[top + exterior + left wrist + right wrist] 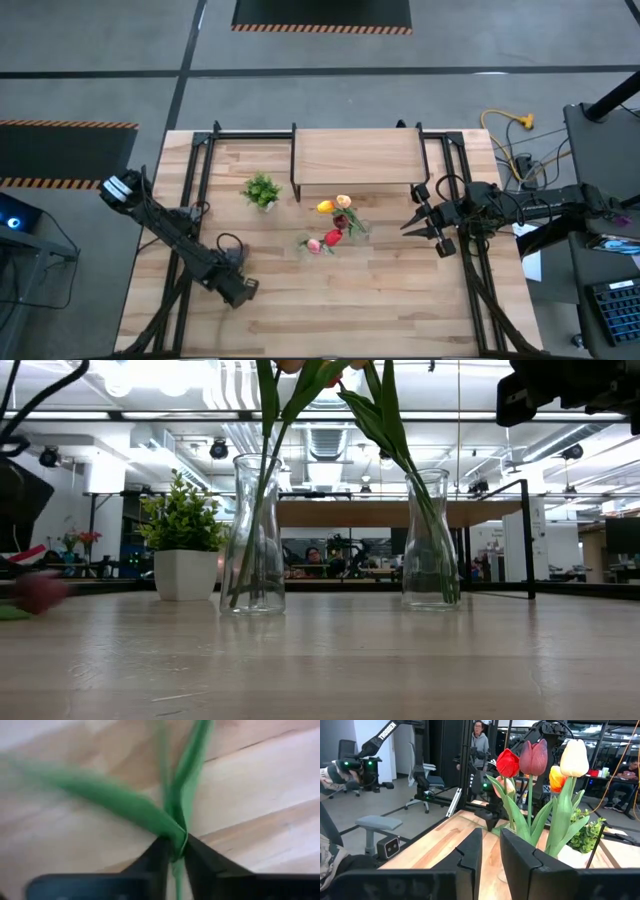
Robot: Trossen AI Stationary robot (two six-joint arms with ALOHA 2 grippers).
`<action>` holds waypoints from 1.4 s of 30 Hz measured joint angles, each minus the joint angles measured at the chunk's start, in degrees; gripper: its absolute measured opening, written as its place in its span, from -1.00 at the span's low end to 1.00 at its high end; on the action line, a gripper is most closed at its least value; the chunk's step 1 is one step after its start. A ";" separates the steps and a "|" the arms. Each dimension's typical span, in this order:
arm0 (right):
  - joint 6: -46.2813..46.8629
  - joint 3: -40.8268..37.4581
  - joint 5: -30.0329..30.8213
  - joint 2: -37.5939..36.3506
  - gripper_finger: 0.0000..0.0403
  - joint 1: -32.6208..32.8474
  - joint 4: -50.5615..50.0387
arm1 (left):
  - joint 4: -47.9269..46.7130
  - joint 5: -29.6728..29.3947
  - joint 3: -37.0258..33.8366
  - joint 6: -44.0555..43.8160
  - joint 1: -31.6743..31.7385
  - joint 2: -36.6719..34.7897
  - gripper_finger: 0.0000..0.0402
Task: Pick and place flowers into a vace then onto a shelf
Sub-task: Put the dark red tulip into the left transparent vase
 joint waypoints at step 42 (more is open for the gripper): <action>0.42 0.00 0.03 0.03 -0.72 -0.02 2.10 | 68.28 -51.67 2.72 129.08 3.88 -28.94 -1.00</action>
